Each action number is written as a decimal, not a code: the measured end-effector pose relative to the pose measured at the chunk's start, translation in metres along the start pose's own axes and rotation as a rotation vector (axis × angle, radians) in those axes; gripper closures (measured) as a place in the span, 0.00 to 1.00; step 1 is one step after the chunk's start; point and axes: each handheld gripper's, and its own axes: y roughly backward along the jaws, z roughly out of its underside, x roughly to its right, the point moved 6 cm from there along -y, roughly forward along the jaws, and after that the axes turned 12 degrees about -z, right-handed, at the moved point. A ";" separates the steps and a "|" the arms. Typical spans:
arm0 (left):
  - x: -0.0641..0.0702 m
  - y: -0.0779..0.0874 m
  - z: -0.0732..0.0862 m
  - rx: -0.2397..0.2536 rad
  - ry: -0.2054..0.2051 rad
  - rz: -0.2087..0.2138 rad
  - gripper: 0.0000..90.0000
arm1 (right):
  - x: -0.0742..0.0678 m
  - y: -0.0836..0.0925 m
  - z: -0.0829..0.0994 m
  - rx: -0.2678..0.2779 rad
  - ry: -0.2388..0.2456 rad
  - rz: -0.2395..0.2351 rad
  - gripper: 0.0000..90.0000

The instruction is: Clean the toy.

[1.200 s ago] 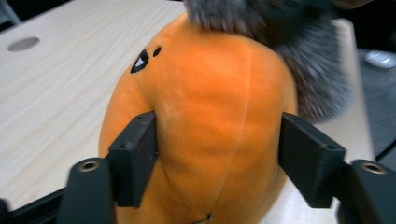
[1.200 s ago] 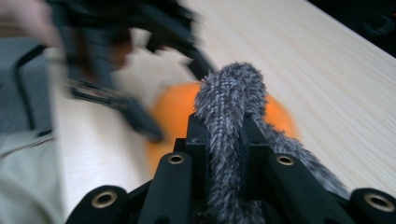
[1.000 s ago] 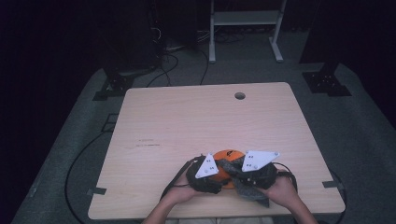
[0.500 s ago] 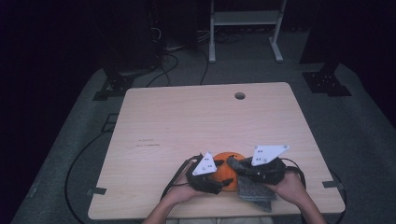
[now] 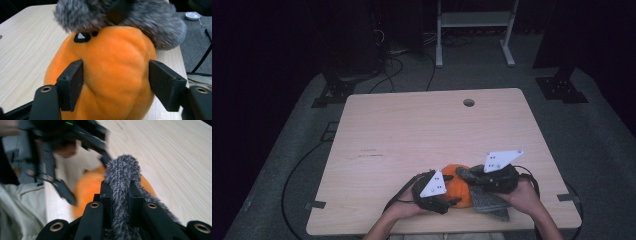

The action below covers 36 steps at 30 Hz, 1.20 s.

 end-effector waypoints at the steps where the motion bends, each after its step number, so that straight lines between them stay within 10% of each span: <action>1: -0.001 0.001 0.000 0.000 -0.006 0.002 0.36 | 0.007 0.004 0.005 0.014 -0.031 0.005 0.86; 6: -0.001 0.001 0.002 0.005 -0.002 0.016 0.35 | 0.021 0.015 0.030 0.034 -0.131 0.008 0.87; 11: -0.002 0.000 0.002 0.001 -0.013 0.014 0.35 | 0.002 0.011 0.008 0.118 -0.061 -0.107 0.86; 19: -0.023 0.010 0.011 0.017 0.160 0.033 0.39 | 0.030 0.011 0.039 0.079 -0.210 -0.018 0.86; 23: -0.038 0.011 0.017 0.028 0.274 0.029 0.39 | 0.011 0.008 0.019 0.137 -0.132 -0.085 0.86; 32: -0.041 0.010 0.015 0.018 0.317 -0.004 0.39 | 0.024 0.005 0.034 0.102 -0.197 -0.035 0.86; 36: -0.041 0.008 0.014 0.024 0.340 -0.012 0.37 | 0.006 0.006 0.016 0.154 -0.114 -0.092 0.86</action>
